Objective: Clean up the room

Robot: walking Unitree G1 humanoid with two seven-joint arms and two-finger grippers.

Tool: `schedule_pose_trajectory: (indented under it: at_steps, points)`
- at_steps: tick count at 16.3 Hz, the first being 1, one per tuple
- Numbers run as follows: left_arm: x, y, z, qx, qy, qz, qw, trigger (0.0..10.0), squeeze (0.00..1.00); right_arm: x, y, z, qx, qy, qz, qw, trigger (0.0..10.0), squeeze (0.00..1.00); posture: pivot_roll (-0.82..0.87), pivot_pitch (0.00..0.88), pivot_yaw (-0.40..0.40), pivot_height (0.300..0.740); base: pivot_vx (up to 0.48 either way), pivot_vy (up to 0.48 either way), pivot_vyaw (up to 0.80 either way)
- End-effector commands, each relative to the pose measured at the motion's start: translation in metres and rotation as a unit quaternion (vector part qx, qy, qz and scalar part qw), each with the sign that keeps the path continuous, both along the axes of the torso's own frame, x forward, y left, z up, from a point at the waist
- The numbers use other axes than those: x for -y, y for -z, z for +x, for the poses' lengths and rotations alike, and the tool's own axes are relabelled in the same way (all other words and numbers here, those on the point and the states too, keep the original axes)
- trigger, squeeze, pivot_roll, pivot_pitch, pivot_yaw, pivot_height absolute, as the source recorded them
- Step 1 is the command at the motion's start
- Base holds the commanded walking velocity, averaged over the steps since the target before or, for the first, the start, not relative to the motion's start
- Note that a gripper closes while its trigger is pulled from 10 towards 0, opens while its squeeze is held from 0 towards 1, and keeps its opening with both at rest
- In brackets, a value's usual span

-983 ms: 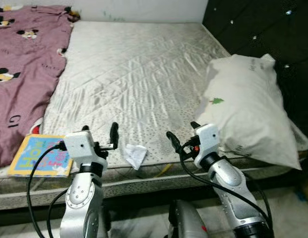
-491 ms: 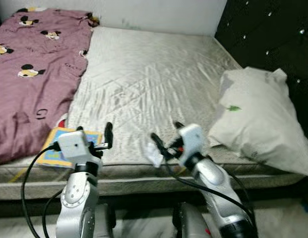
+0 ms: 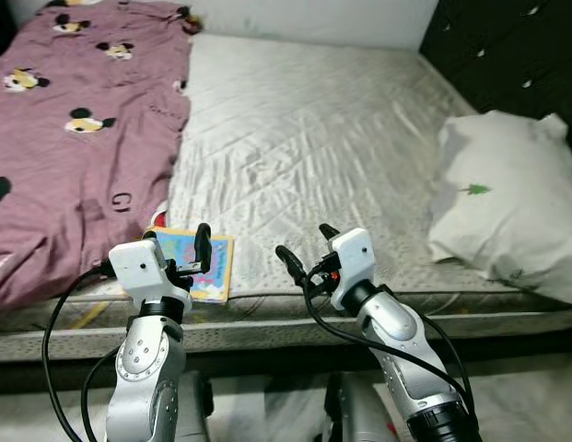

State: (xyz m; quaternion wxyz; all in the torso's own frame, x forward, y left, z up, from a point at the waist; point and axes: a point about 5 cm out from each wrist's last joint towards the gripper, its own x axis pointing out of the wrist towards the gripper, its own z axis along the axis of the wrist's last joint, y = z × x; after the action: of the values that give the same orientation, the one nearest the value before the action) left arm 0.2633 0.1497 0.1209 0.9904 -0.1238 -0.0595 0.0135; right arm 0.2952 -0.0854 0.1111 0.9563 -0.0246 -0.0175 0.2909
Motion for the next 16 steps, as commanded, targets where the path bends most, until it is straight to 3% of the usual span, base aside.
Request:
schedule_pose_trajectory:
  at_steps: [1, 9, 12, 13, 16]
  points:
    - [0.008, -0.001, 0.0, 0.002, 0.007, -0.006, 1.0, 10.0, 0.0, 0.01, 0.003, 0.001, -0.002, 0.014, -0.009, 1.0, 10.0, 0.0, -0.02, 0.079, -0.076, 0.588, 0.0, 0.0, 0.0]
    - [0.0, 0.0, -0.003, -0.009, -0.008, 0.019, 1.0, 10.0, 0.0, 0.009, 0.005, 0.0, -0.002, 0.007, -0.014, 1.0, 10.0, 0.0, 0.0, 0.097, -0.067, 0.538, 0.0, 0.0, 0.0]
    - [-0.024, 0.001, -0.026, -0.021, -0.046, 0.062, 0.997, 10.0, 0.0, 0.006, 0.011, 0.004, -0.014, 0.023, -0.032, 0.999, 10.0, 0.0, 0.04, 0.135, -0.058, 0.538, 0.0, 0.0, 0.0]
    - [-0.042, -0.003, -0.036, -0.026, -0.084, 0.085, 0.993, 10.0, 0.0, 0.003, 0.013, 0.008, -0.02, 0.024, -0.041, 0.999, 10.0, 0.0, 0.06, 0.158, -0.056, 0.538, 0.0, 0.0, 0.0]
    - [-0.056, 0.0, -0.048, -0.055, -0.104, 0.087, 0.989, 10.0, 0.0, -0.001, 0.017, 0.012, -0.015, -0.002, -0.084, 0.996, 10.0, 0.0, 0.09, 0.193, -0.061, 0.538, 0.0, 0.0, 0.0]
